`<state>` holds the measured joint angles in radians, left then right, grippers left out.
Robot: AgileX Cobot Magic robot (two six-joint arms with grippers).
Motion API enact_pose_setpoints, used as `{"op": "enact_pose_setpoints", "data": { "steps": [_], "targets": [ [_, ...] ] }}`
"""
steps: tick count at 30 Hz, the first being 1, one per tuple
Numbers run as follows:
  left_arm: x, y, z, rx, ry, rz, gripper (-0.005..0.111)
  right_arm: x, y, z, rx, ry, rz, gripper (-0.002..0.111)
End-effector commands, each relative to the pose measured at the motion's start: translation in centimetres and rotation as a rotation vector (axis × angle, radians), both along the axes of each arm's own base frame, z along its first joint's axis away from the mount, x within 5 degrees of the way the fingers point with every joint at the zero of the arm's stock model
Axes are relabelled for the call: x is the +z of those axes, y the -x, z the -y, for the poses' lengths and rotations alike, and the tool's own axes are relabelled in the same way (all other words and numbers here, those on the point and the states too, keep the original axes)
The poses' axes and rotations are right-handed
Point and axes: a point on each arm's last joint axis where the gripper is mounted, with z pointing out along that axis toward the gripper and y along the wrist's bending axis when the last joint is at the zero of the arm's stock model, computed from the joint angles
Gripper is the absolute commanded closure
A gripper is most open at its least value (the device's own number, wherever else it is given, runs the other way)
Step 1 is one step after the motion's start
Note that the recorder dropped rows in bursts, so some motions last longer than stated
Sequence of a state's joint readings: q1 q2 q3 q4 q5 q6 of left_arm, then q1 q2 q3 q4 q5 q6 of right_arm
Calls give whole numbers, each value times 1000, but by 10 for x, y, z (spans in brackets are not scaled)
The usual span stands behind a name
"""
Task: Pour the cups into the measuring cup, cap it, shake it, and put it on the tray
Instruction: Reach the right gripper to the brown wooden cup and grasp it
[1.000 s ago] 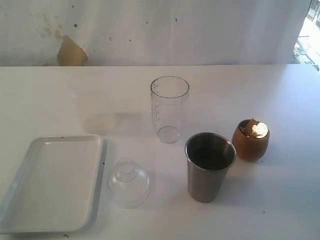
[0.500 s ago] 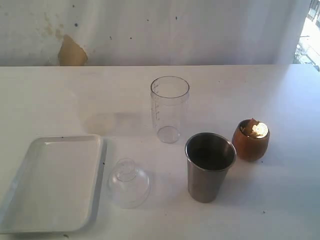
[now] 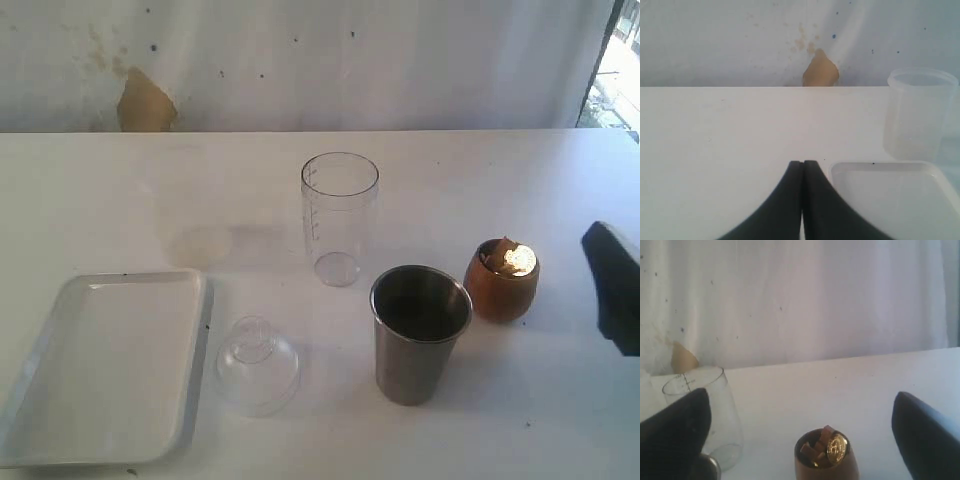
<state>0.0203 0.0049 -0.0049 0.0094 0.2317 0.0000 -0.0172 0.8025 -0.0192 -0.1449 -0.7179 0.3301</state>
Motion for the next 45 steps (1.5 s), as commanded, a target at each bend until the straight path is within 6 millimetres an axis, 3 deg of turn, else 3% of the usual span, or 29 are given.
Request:
{"op": "enact_pose_setpoints", "data": {
  "steps": [1, 12, 18, 25, 45],
  "targets": [
    [-2, 0, 0, -4, -1, -2, 107, -9, -23, -3, 41, 83, -48, 18],
    [-2, 0, 0, -4, -1, -2, 107, -43, -80, -6, 105, 231, -195, 18],
    [-2, 0, 0, -4, -1, -2, 107, -62, -97, -5, 119, 256, -273, 18],
    [-2, 0, 0, -4, -1, -2, 107, -80, -108, -6, 138, 295, -326, 18],
    [-2, 0, 0, -4, -1, -2, 107, -105, -127, -6, 154, 301, -351, 18]
  ]
}}
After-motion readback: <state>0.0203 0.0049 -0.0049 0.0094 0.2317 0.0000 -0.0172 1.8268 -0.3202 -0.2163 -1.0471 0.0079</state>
